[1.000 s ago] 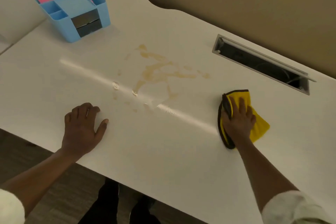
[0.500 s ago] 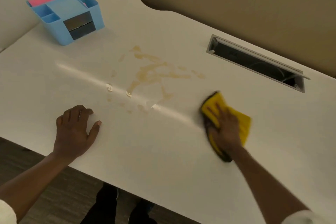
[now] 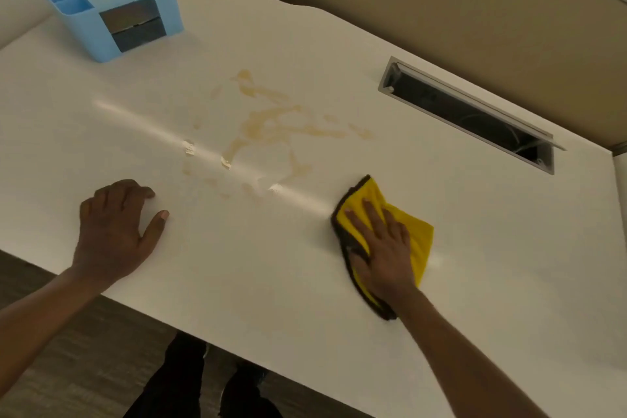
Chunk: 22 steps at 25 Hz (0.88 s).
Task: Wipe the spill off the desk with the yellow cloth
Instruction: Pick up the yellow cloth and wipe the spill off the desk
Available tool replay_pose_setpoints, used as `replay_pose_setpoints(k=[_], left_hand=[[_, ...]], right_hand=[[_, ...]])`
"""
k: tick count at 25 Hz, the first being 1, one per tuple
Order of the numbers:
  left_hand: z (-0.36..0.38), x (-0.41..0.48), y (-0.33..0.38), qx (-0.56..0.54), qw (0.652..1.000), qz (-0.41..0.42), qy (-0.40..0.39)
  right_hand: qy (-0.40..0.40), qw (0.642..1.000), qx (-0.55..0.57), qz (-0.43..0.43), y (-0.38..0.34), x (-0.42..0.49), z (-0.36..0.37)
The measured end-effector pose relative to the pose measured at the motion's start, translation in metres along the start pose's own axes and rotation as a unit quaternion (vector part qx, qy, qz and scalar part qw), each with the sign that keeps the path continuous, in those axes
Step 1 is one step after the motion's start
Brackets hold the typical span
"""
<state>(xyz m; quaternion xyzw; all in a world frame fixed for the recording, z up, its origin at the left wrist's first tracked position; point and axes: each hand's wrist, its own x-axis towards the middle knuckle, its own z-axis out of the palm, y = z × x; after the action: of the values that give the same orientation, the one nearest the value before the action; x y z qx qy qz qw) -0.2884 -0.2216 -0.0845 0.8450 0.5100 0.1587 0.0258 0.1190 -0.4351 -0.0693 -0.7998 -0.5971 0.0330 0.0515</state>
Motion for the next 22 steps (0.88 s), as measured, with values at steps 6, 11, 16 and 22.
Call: replay_pose_setpoints(k=[6,11,16,22], left_hand=[[-0.002,0.000,0.002,-0.001,1.000,-0.011,-0.014],[-0.001,0.001,-0.001,-0.005,0.999,-0.014,-0.031],[0.001,-0.001,-0.001,-0.016,0.999,-0.014,-0.026],[-0.007,-0.015,0.033,-0.005,0.999,0.038,-0.016]], right_hand=[[0.043,0.921,0.020,0.386,0.084,0.012,-0.018],[0.005,0.970,0.026,0.242,-0.092,-0.025,0.014],[0.009,0.991,-0.008,0.136,-0.020,-0.050,0.002],[0.050,0.905,0.040,0.421,0.054,-0.033,-0.014]])
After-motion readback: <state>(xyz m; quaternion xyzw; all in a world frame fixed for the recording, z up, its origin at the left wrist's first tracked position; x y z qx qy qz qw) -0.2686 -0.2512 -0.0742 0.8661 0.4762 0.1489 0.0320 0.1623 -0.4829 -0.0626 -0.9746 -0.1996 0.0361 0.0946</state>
